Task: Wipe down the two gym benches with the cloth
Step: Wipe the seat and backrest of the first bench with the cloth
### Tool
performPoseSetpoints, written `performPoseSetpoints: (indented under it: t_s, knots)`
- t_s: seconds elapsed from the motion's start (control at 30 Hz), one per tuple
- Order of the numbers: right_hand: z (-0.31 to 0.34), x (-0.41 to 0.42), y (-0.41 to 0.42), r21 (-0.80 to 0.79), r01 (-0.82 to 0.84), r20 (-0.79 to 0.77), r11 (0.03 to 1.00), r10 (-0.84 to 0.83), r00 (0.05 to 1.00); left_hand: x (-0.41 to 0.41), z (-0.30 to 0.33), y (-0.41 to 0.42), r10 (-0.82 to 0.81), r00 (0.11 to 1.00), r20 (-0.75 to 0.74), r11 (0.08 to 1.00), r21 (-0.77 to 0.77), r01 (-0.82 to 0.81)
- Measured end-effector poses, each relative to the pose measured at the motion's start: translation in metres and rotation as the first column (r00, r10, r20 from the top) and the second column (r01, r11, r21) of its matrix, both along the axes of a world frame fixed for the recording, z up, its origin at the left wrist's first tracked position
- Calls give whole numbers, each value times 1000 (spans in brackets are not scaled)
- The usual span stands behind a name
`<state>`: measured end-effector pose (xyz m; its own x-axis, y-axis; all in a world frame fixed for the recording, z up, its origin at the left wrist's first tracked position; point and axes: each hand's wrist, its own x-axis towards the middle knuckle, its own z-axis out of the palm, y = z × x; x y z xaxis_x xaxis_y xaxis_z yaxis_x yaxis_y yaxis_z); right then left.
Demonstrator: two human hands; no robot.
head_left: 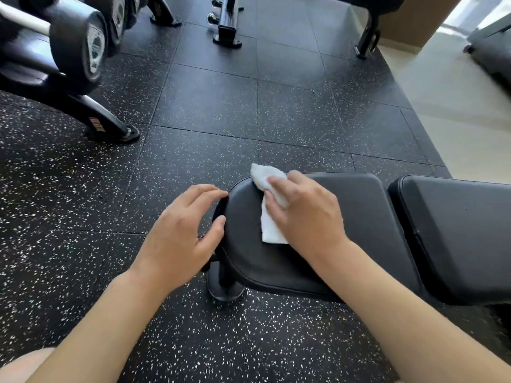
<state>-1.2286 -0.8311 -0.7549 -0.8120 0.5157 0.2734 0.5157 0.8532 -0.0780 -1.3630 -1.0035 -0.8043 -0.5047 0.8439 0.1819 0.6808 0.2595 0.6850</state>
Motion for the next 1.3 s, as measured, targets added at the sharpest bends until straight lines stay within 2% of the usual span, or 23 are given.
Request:
performPoseSetpoints:
  t_s: [0.1, 0.17, 0.23, 0.37, 0.43, 0.53, 0.63, 0.7, 0.73, 0.83, 0.9, 1.0, 1.13, 1.2, 1.23, 1.3]
  knots:
    - [-10, -3, -51, 7, -239, 43, 971, 238, 970, -4, -5, -5, 18, 1000, 13, 1000, -2, -18]
    - [-9, 0, -53, -54, -274, -32, 960, 273, 961, -4, -6, -6, 3, 1000, 15, 1000, 6, -3]
    - [-3, 2, -27, -37, -184, -14, 982, 183, 983, -1, -5, -5, -23, 1000, -19, 1000, 18, 23]
    - [4, 11, 49, -39, 188, 39, 981, -186, 982, 12, -2, 11, -79, 995, -62, 996, 46, 82]
    - [3, 13, 57, -33, 245, 27, 969, -245, 969, 17, -3, 21, -92, 993, -71, 993, 68, 97]
    - [-1, 7, 28, 19, 153, 25, 988, -153, 988, 20, -10, 30, -78, 995, -61, 988, 128, 85]
    - [-6, 4, -15, -8, -29, 24, 1000, 29, 999, 19, -18, 32, -65, 998, -24, 977, 204, 69]
    - [-5, 9, -7, -30, -58, 24, 998, 58, 998, 18, -20, 34, -63, 998, -17, 970, 233, 65]
    - [-3, 11, 8, -17, -8, 33, 1000, 9, 999, 17, -21, 34, -61, 998, -21, 970, 235, 65]
    - [3, 23, 69, 14, 276, 84, 961, -276, 957, 17, -21, 33, -56, 998, -13, 974, 220, 58]
    - [7, 23, 85, -26, 366, 92, 930, -362, 928, 17, -21, 31, -60, 998, -6, 975, 213, 59]
    - [1, 1, 57, 6, 263, 77, 965, -263, 962, 14, -21, 27, -58, 998, -14, 976, 211, 60]
    - [-6, -21, -6, 13, -9, 3, 1000, 8, 1000, 9, -20, 24, 10, 1000, -24, 972, 237, -4]
    - [-7, -20, -9, -21, -91, -17, 996, 91, 996, 8, -20, 24, 31, 999, -19, 967, 253, -25]
    - [-6, -16, -1, -23, -88, -13, 996, 88, 996, 8, -20, 23, 25, 999, -21, 967, 253, -19]
    - [-5, -7, 29, -11, 34, -10, 999, -34, 999, 8, -18, 23, 3, 1000, -30, 969, 245, 5]
